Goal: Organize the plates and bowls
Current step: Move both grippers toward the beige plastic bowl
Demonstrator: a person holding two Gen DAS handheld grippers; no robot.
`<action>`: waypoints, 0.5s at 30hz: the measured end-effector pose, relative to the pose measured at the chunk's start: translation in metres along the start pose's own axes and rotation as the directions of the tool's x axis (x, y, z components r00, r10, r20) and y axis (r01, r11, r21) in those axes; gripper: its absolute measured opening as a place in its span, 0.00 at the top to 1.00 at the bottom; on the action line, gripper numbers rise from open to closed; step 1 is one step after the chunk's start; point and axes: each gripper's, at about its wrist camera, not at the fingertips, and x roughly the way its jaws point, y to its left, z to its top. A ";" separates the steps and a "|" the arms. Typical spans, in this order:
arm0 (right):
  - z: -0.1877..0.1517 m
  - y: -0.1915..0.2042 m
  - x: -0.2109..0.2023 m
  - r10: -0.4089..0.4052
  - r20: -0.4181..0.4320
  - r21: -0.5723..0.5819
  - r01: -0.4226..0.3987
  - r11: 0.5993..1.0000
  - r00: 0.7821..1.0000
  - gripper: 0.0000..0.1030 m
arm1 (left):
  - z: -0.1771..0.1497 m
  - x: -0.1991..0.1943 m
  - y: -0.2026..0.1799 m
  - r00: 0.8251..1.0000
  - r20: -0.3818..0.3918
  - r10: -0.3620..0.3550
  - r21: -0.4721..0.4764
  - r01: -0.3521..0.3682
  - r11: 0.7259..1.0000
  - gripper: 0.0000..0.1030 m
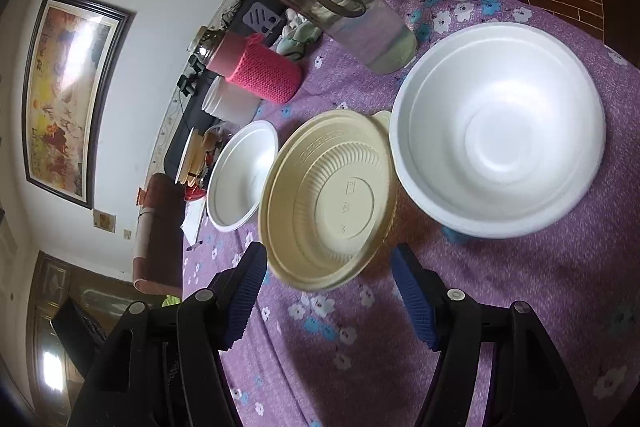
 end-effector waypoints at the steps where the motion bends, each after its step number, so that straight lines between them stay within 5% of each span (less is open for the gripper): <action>1: 0.001 -0.001 0.002 -0.006 0.002 -0.003 0.006 1.000 1.000 0.34 | 0.000 0.003 -0.002 1.000 0.001 0.004 0.009 -0.004 1.000 0.22; 15: 0.004 -0.007 0.026 -0.077 0.005 -0.026 0.077 0.997 0.997 0.41 | -0.002 0.026 -0.016 0.999 0.001 0.054 0.059 -0.054 0.997 0.22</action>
